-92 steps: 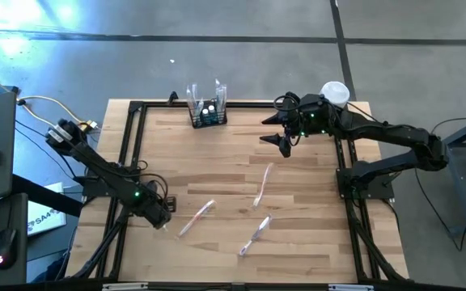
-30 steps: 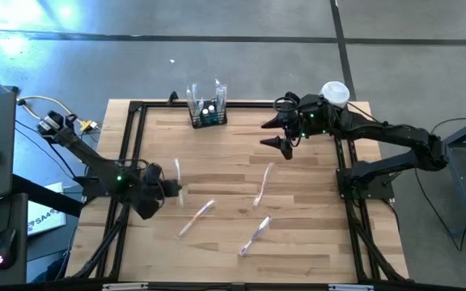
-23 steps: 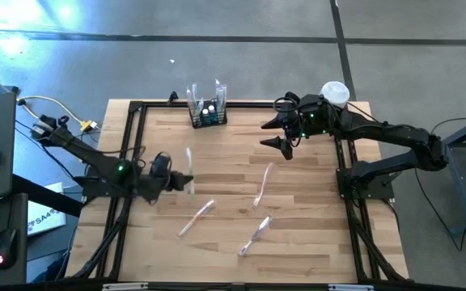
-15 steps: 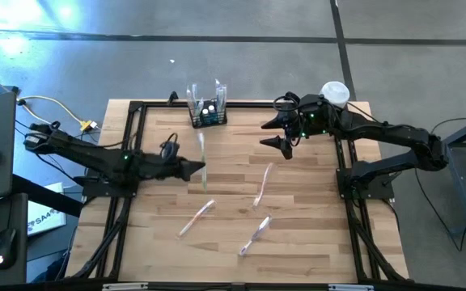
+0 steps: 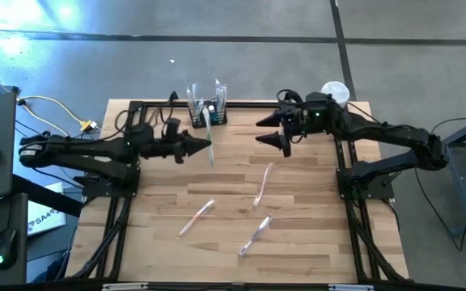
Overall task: Pick & Place toothbrushing station
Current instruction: Put the green toothbrush into the black wire organizer
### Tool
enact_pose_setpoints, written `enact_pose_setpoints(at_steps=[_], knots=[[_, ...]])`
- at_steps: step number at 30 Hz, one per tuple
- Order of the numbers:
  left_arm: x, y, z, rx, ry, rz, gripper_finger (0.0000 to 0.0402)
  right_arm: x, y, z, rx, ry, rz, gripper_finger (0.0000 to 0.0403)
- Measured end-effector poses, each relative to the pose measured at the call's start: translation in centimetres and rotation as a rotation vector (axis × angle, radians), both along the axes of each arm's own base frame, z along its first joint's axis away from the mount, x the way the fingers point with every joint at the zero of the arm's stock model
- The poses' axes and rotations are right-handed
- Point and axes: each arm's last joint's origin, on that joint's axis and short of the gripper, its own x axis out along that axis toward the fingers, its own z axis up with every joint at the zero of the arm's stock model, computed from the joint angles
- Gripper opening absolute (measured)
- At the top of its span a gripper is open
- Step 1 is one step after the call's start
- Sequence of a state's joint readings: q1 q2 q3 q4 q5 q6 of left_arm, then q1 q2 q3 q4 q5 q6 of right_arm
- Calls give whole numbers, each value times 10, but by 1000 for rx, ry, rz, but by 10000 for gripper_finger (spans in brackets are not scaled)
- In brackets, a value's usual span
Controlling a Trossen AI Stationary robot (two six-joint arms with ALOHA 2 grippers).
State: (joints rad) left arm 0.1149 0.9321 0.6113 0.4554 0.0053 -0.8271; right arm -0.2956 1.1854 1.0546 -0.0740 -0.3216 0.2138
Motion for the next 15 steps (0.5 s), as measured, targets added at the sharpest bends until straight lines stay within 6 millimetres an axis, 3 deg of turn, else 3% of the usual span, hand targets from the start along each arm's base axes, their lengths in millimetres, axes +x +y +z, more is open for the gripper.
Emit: enact_pose_setpoints(at_steps=[7, 15], knots=[[3, 8, 41, 318, 11, -111, 7, 3, 5, 25, -42, -249, 8, 271], [31, 12, 96, 667, 169, -147, 7, 4, 8, 31, -12, -308, -48, 271]])
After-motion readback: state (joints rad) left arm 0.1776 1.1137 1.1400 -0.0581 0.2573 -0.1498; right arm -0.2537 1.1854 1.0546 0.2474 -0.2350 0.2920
